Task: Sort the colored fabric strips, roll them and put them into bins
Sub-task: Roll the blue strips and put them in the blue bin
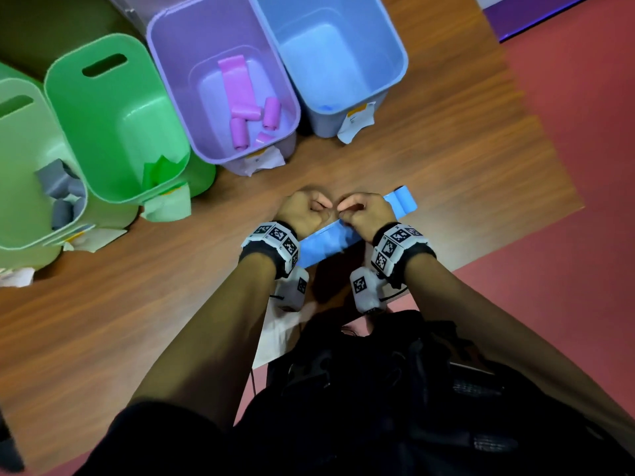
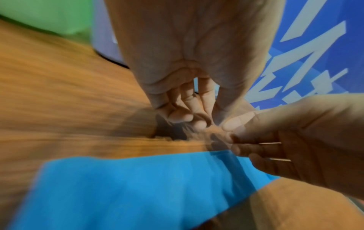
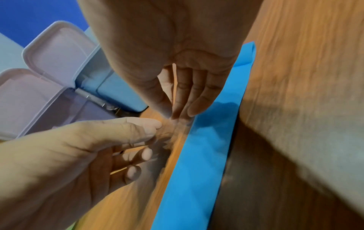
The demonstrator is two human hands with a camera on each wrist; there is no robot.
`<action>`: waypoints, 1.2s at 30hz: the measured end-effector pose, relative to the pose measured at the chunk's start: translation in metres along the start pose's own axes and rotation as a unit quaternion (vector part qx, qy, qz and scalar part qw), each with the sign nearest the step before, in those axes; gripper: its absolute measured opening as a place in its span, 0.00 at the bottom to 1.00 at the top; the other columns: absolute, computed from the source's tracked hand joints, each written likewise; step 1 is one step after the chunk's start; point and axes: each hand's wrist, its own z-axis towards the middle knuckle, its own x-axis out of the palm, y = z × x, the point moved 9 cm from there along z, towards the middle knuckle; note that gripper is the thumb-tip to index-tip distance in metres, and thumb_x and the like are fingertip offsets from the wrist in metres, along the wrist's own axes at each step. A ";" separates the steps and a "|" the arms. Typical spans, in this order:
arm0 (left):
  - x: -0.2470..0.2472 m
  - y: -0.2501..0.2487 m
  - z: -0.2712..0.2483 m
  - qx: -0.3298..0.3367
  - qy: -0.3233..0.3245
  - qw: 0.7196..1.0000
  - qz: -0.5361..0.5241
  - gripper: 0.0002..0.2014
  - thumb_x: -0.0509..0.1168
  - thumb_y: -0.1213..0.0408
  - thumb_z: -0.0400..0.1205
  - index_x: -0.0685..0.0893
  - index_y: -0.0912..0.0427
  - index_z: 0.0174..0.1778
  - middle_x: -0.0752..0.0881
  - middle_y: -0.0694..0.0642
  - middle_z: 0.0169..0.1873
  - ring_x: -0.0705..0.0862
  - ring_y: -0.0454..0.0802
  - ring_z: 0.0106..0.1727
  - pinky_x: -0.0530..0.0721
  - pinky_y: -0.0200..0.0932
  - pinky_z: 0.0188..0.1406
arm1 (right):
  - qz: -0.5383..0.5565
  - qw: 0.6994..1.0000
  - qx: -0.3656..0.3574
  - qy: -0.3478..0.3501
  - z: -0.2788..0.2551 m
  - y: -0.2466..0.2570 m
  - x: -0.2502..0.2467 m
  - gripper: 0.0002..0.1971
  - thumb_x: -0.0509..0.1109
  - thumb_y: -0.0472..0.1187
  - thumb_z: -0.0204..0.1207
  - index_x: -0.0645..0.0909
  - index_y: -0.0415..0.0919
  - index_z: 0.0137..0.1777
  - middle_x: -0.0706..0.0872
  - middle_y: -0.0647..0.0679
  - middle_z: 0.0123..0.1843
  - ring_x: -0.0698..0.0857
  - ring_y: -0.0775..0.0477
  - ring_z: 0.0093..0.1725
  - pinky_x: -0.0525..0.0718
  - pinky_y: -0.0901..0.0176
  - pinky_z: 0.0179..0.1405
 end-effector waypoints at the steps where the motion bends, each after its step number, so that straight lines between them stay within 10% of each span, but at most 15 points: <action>1: 0.007 -0.009 0.005 0.003 0.010 1.000 -0.003 0.07 0.71 0.64 0.74 0.87 0.55 0.47 0.81 0.44 0.32 0.78 0.39 0.34 0.83 0.40 0.47 | 0.005 1.000 0.004 -0.012 0.003 -0.003 -0.012 0.12 0.74 0.32 0.72 0.87 0.53 0.36 0.92 0.55 0.47 0.89 0.52 0.47 0.87 0.60 0.55; 11: 0.083 -0.085 0.053 0.047 0.053 0.996 0.059 0.13 0.70 0.74 0.77 0.87 0.56 0.55 0.88 0.56 0.43 0.86 0.51 0.48 0.85 0.51 0.62 | -0.001 0.995 0.030 -0.094 0.021 -0.039 -0.111 0.12 0.69 0.31 0.75 0.85 0.50 0.39 0.90 0.52 0.45 0.88 0.49 0.48 0.86 0.60 0.54; 20: 0.115 -0.104 0.075 0.046 0.056 0.982 0.173 0.19 0.67 0.75 0.74 0.89 0.46 0.52 0.83 0.44 0.40 0.81 0.43 0.39 0.76 0.28 0.37 | -0.003 0.995 0.097 -0.030 0.032 -0.068 -0.131 0.09 0.79 0.34 0.69 0.87 0.47 0.45 0.89 0.53 0.46 0.87 0.51 0.47 0.80 0.70 0.43; 26: 0.104 -0.097 0.072 0.017 0.036 0.983 0.179 0.06 0.72 0.66 0.77 0.89 0.48 0.41 0.89 0.50 0.40 0.86 0.51 0.46 0.87 0.47 0.51 | -0.018 0.995 0.094 -0.001 0.035 -0.063 -0.124 0.07 0.79 0.36 0.69 0.87 0.47 0.44 0.88 0.53 0.42 0.86 0.51 0.43 0.79 0.67 0.38; 36: 0.016 -0.102 0.028 0.034 -0.050 0.995 0.081 0.04 0.68 0.68 0.81 0.85 0.54 0.44 0.86 0.49 0.35 0.82 0.42 0.35 0.79 0.33 0.35 | 0.041 0.999 -0.001 0.015 0.028 0.021 -0.085 0.06 0.71 0.37 0.77 0.86 0.49 0.44 0.87 0.50 0.44 0.85 0.48 0.44 0.86 0.52 0.51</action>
